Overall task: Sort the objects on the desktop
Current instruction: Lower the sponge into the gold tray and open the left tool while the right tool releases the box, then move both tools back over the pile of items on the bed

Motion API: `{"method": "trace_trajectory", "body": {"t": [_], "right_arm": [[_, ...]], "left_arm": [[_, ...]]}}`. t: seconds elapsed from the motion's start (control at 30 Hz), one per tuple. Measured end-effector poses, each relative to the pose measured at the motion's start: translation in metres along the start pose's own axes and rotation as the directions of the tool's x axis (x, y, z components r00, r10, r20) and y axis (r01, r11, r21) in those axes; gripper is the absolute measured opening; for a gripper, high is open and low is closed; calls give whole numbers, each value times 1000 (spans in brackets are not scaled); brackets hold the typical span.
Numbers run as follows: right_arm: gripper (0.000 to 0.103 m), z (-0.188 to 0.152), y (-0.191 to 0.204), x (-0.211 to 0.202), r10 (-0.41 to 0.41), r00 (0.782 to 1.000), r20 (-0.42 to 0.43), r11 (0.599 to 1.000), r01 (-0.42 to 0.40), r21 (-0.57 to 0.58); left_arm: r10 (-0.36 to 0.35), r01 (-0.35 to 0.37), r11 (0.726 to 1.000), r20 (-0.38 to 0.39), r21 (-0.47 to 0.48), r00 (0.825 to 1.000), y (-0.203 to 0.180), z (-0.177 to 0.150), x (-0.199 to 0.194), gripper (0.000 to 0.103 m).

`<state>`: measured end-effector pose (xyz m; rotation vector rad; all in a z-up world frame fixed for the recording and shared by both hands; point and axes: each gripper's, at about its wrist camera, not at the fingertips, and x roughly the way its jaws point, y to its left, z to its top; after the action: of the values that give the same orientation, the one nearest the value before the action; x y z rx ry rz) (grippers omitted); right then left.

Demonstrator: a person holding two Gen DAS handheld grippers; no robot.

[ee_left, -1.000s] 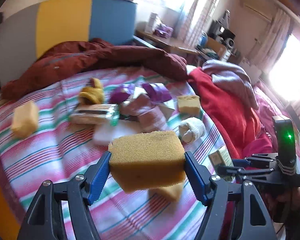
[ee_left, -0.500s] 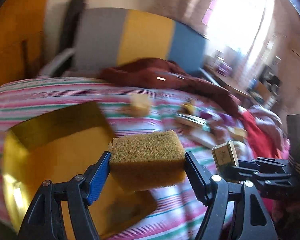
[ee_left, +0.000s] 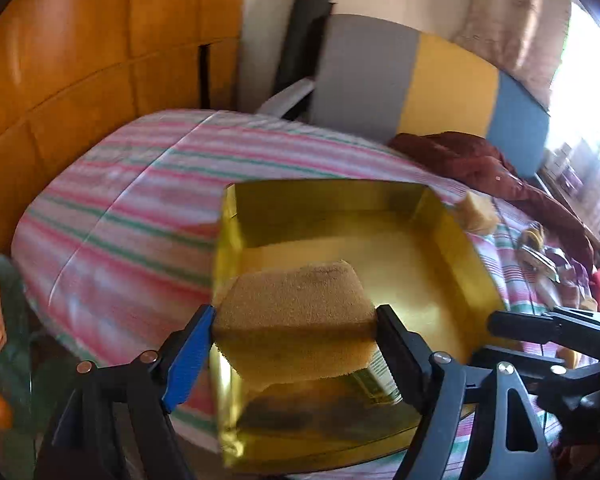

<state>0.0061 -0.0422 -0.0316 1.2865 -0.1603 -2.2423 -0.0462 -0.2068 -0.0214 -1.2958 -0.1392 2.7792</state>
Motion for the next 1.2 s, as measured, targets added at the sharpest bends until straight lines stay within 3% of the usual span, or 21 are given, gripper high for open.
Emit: {"method": "trace_trajectory", "body": {"t": [0.1,0.17,0.23,0.3,0.4,0.47,0.67,0.97,1.1,1.2], "right_arm": [[84,-3,5,-3,-59,998,32,998,60,-29],[100,-9,11,-12,-163,981,109,982,172,-74],[103,-15,19,-23,-254,948,191,955,278,-108],[103,-18,23,-30,-299,927,227,937,331,-116],[103,-21,21,-29,-409,879,247,898,436,-64],[103,-22,17,-29,-446,862,240,882,470,-50],[103,-25,4,-26,-419,882,215,904,428,7],[103,-40,-17,-33,-457,860,228,889,453,75],[103,-48,-32,-39,-455,866,207,890,435,133],[103,-55,-45,-47,-474,857,201,878,444,180]], "left_arm": [[11,-11,1000,-1,7,1000,4,-7,2,82],[9,-8,999,-3,39,1000,2,-14,1,83],[6,-6,998,-6,59,1000,-3,-17,5,86],[12,-11,998,-12,69,1000,-5,-21,6,88],[12,-10,998,-20,69,1000,-8,-23,7,91],[7,-6,998,-13,66,1000,-6,-26,3,95],[-1,1,1000,10,14,1000,1,-24,-6,95],[5,-6,1000,70,9,998,-4,-15,-25,93],[25,-28,998,51,52,998,-15,-16,-20,84],[16,-16,998,2,62,1000,-20,-18,-11,69]]}}
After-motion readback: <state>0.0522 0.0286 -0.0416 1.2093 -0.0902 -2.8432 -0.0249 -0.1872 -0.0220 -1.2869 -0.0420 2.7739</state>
